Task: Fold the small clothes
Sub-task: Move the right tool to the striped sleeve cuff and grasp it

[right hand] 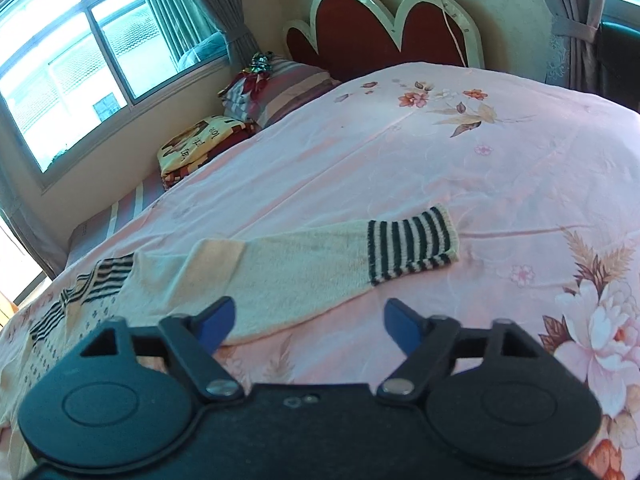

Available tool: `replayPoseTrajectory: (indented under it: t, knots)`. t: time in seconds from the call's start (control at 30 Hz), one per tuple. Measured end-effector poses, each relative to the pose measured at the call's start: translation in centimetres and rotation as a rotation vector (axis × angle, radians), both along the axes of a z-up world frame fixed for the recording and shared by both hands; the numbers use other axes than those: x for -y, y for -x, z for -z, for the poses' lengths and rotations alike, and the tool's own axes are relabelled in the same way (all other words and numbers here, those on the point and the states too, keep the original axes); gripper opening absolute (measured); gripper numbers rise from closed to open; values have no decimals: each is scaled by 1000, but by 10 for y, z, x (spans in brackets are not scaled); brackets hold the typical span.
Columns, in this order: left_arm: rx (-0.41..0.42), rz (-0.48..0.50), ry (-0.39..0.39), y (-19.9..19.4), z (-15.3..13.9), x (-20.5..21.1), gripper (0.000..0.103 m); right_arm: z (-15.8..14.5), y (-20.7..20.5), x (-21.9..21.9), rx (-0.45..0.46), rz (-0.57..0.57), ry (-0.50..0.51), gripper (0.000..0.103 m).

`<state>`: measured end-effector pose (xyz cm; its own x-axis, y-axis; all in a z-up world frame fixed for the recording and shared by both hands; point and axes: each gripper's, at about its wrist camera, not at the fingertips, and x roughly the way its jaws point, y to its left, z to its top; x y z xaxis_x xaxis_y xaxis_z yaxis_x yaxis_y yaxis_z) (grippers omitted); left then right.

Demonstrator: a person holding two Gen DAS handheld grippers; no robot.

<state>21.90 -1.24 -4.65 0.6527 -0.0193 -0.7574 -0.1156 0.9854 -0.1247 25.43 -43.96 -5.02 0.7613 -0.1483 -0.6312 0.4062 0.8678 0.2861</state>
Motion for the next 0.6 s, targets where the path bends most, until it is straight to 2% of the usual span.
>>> replayPoseTrajectory:
  t: [0.13, 0.3, 0.43, 0.53, 0.6]
  knots:
    - [-43, 21, -2, -25, 12, 9, 103, 20, -22, 19, -15, 34, -48, 59]
    - [-73, 24, -45, -42, 21, 14, 103, 38, -31, 41, -27, 91, -106, 63]
    - [-92, 7, -43, -52, 28, 15, 103, 51, -35, 52, -35, 114, -134, 63]
    - [-97, 0, -51, -56, 29, 15, 103, 54, -36, 54, 2, 119, -165, 71]
    - [-103, -5, -35, -58, 30, 11, 103, 54, -38, 52, 8, 127, -162, 72]
